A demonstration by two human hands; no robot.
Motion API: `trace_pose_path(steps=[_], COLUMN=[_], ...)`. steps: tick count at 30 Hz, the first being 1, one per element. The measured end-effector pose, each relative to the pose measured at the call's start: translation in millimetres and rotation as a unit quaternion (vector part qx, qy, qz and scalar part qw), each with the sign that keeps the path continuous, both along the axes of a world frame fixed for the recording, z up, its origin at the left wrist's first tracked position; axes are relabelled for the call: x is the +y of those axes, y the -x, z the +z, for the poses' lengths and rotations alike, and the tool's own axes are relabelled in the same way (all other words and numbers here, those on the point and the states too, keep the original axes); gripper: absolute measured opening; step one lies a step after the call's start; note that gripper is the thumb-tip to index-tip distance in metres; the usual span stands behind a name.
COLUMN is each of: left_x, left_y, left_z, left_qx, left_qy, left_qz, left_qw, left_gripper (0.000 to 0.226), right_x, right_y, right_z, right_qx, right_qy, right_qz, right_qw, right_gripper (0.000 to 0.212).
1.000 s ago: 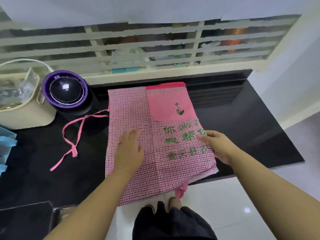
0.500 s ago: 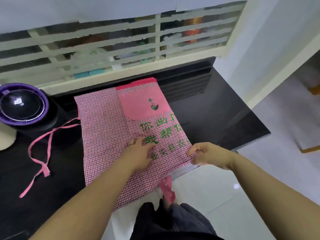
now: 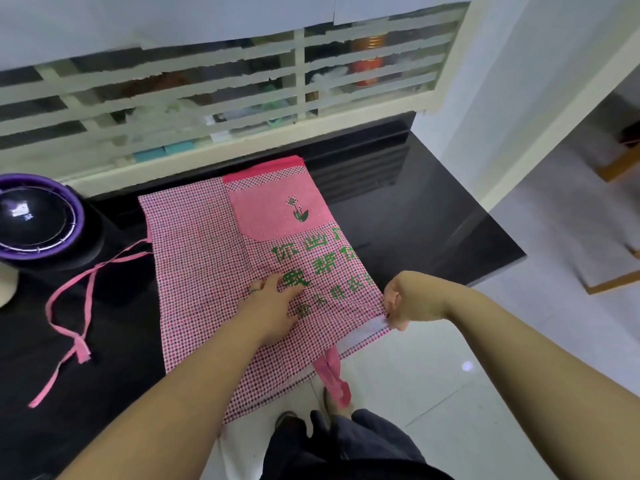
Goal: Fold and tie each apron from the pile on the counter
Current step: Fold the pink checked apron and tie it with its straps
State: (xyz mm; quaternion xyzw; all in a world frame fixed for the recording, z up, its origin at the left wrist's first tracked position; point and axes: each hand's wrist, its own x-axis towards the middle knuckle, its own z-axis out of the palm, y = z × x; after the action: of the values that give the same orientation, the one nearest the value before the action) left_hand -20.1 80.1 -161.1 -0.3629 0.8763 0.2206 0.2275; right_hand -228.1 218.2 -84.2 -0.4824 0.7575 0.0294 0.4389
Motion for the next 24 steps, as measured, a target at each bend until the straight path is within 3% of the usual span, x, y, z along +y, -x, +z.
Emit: trace_pose_path(steps=[3, 8, 11, 14, 17, 19, 20, 22, 24], left_x=[0.5, 1.4, 6.7, 21.5, 47.1, 62.2, 66.8, 71.6, 70.5], left_y=[-0.8, -0.6, -4.5, -16.5, -28.8, -37.8, -41.8, -51.7, -58.3], left_z=[-0.4, 0.2, 0.5, 6.2, 14.7, 12.1, 7.6, 0.9, -0.4], left_qx=[-0.002, -0.008, 0.013, 0.153, 0.192, 0.117, 0.087, 0.074, 0.117], left_qy=[0.011, 0.012, 0.003, 0.022, -0.016, 0.009, 0.033, 0.06, 0.049], left_qz=[-0.01, -0.014, 0.0, 0.025, -0.022, -0.074, -0.087, -0.063, 0.003], left_qw=[1.0, 1.0, 1.0, 0.988, 0.981, 0.99, 0.992, 0.993, 0.992], left_gripper=[0.063, 0.061, 0.059, 0.053, 0.082, 0.109, 0.11, 0.094, 0.08], right_x=[10.7, 34.5, 36.7, 21.2, 1.2, -11.1, -16.2, -28.5, -39.1], right_y=[-5.7, -27.0, -39.7, -44.8, -45.7, -45.7, -44.1, -40.8, -32.7], right_z=[-4.6, -25.4, -31.8, -20.9, -5.7, 3.9, 7.8, 14.1, 19.6], right_qx=[-0.032, -0.006, -0.022, -0.112, -0.224, -0.251, -0.241, -0.206, -0.182], right_qy=[0.113, 0.285, 0.295, 0.293, 0.267, 0.253, 0.246, 0.24, 0.244], right_qz=[-0.08, -0.237, -0.309, -0.363, -0.388, -0.367, -0.343, -0.291, -0.245], right_qw=[0.99, 0.929, 0.904, 0.877, 0.853, 0.859, 0.874, 0.903, 0.921], right_gripper=[0.026, 0.029, 0.027, 0.014, 0.026, 0.029, 0.029, 0.025, 0.02])
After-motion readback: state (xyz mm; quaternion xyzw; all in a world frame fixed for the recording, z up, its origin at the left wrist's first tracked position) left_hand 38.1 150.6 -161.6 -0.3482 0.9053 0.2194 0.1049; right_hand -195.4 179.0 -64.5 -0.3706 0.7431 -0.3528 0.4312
